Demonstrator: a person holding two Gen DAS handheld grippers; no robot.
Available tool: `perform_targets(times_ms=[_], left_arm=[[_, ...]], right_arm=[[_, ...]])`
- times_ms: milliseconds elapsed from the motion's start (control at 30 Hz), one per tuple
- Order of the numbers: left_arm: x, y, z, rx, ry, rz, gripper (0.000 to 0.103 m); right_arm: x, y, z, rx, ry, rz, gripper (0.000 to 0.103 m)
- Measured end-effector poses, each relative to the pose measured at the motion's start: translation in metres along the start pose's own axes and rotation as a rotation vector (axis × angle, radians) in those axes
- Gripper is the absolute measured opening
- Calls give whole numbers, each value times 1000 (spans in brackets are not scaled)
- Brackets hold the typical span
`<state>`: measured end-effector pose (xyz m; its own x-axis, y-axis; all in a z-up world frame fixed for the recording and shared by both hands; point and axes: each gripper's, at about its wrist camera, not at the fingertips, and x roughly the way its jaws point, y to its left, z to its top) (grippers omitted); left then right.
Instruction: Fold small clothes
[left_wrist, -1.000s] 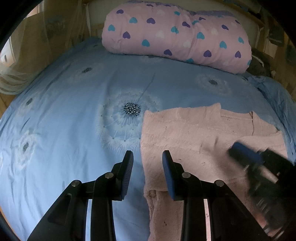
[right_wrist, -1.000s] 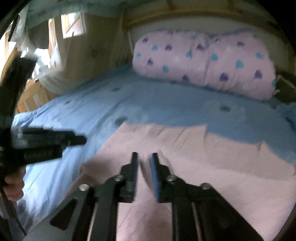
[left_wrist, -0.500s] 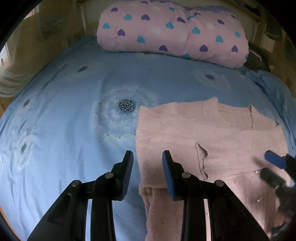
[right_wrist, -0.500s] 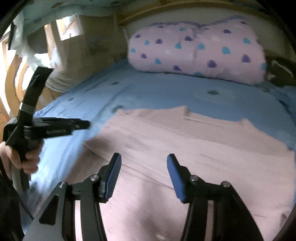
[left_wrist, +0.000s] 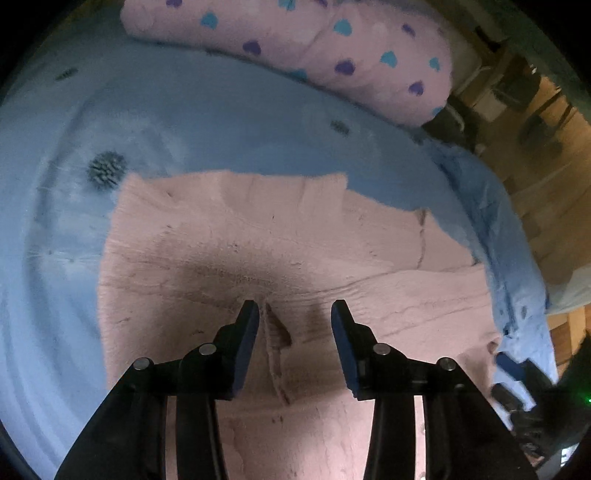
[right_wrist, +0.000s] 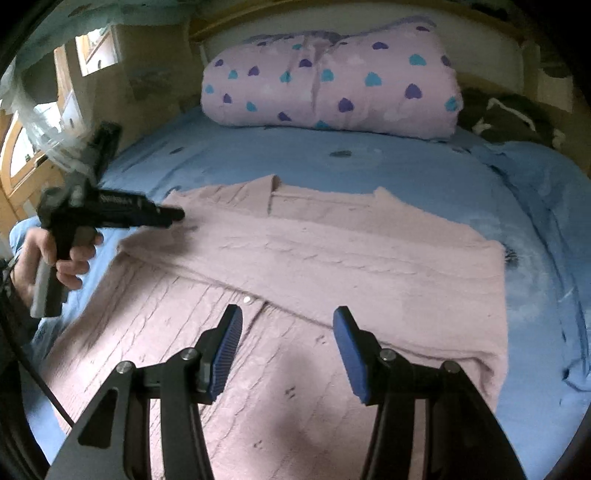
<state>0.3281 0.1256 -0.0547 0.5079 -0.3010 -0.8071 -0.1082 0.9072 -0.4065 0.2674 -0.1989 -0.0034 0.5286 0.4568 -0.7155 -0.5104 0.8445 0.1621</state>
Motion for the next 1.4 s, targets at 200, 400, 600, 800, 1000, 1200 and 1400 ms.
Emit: perform_targets(times_ms=[200,400,600,800,1000,1200,1400], left_arm=[[7,-11,-3,68,-47,61,2],[-11,-11,3,110,-171,134,5],[-1,2,-3,102,-65,222,21],[-38,9,-18,51,-92,192,30],[-77,12,-50,65,-128,192,42],[-96,17,-102,117,-85,236,42],[-115,32,-147,92,-55,240,45]], right_arm=[[5,-19,12,79,-16,-4,54],[8,-32,5,141,-2,-9,54],[10,-31,2,140,13,-14,54],[-6,-47,3,173,-9,-39,54],[-25,-75,-12,241,-18,-78,54],[-43,-96,-42,299,-3,-134,54],[-65,-107,-88,398,33,-89,54]])
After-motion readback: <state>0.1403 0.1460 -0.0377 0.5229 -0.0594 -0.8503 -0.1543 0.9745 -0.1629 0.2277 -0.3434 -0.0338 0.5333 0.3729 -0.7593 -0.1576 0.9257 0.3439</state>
